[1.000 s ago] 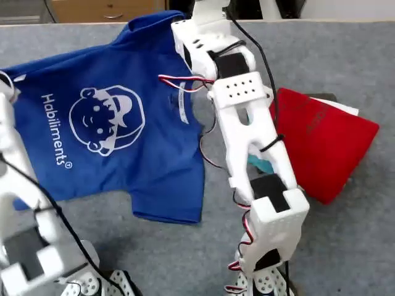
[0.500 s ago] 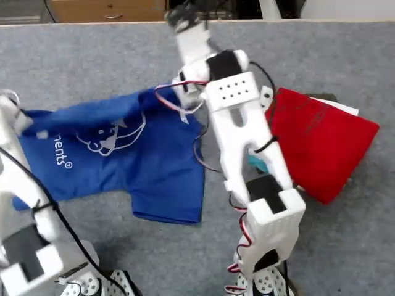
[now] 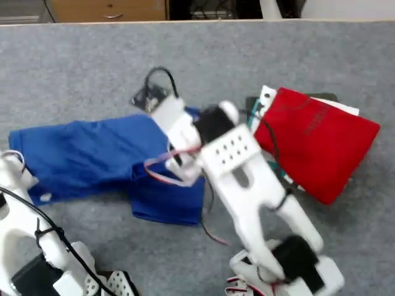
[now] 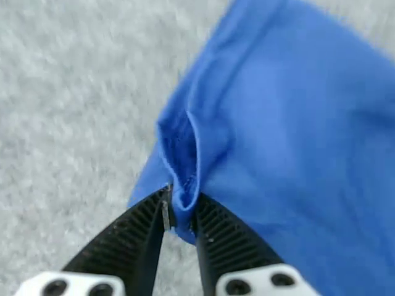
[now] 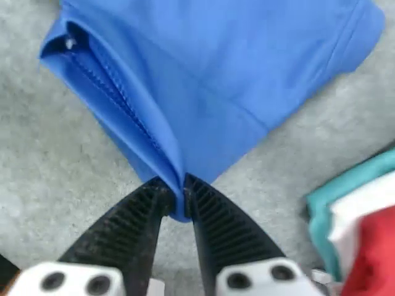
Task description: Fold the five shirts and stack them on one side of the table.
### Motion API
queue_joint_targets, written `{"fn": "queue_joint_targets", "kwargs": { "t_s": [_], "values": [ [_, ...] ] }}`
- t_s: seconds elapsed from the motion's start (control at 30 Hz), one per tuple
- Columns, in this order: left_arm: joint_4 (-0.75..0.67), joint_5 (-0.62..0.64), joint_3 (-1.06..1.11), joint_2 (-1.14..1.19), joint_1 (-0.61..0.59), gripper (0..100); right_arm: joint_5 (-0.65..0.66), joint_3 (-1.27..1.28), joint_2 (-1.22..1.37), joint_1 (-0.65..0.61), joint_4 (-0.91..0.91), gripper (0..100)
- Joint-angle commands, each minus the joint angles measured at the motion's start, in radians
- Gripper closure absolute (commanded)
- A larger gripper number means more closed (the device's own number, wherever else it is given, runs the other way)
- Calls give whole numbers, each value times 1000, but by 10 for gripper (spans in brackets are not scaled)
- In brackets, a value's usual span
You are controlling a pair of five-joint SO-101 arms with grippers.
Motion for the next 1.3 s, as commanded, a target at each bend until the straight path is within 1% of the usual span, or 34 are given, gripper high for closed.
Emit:
{"fn": "queue_joint_targets", "kwargs": {
  "t_s": [0.0, 0.1, 0.23, 0.3, 0.37, 0.43, 0.47, 0.53, 0.63, 0.7, 0.73, 0.8, 0.83, 0.87, 0.9, 0.93, 0.97, 1.03, 1.07, 1.13, 1.17, 1.2, 1.27],
  "values": [
    [2, -38, 38, -34, 16, 971, 3, 242, -128, -15, -117, 985],
    [2, -55, 54, -34, 36, 971, 9, 378, -170, -26, -199, 985],
    [9, -52, 48, -34, -5, 970, 5, 489, -185, -84, -284, 978],
    [18, -55, 47, -40, -33, 970, 3, 519, -188, -94, -298, 913],
    [69, -87, 35, -43, -51, 952, -11, 521, -191, -64, -295, 805],
    [141, -137, 7, -43, -62, 880, -17, 498, -191, -8, -298, 709],
    [173, -137, -7, -43, -70, 833, -6, 472, -191, 18, -296, 673],
    [221, -140, -44, -44, -105, 764, 46, 412, -191, 75, -293, 643],
    [284, -144, -143, -44, -183, 774, 94, 294, -183, 143, -278, 667],
    [331, -140, -246, -44, -239, 788, 94, 213, -180, 166, -282, 719],
    [358, -137, -305, -44, -259, 794, 94, 177, -174, 166, -285, 768],
    [416, -104, -443, -44, -272, 832, 54, 105, -130, 167, -330, 915],
    [445, -72, -513, -43, -252, 876, 34, 73, -91, 161, -371, 985],
    [471, -51, -578, -35, -206, 938, 20, 45, -41, 158, -404, 983],
    [476, -54, -633, -29, -139, 984, -3, 19, 18, 158, -425, 959],
    [468, -52, -657, -15, -70, 962, -41, -12, 84, 152, -448, 963],
    [428, -34, -661, 11, 2, 945, -86, -47, 153, 150, -474, 980],
    [341, 6, -641, 103, 142, 975, -166, -133, 294, 140, -508, 982],
    [288, 14, -627, 167, 193, 971, -195, -183, 366, 141, -514, 982],
    [184, 17, -615, 334, 237, 971, -236, -278, 515, 144, -519, 984],
    [152, 18, -628, 425, 231, 971, -247, -328, 591, 155, -523, 984],
    [150, 18, -654, 502, 217, 971, -252, -375, 662, 169, -523, 984],
    [221, 18, -746, 658, 165, 971, -256, -476, 796, 227, -516, 984]
  ]
}}
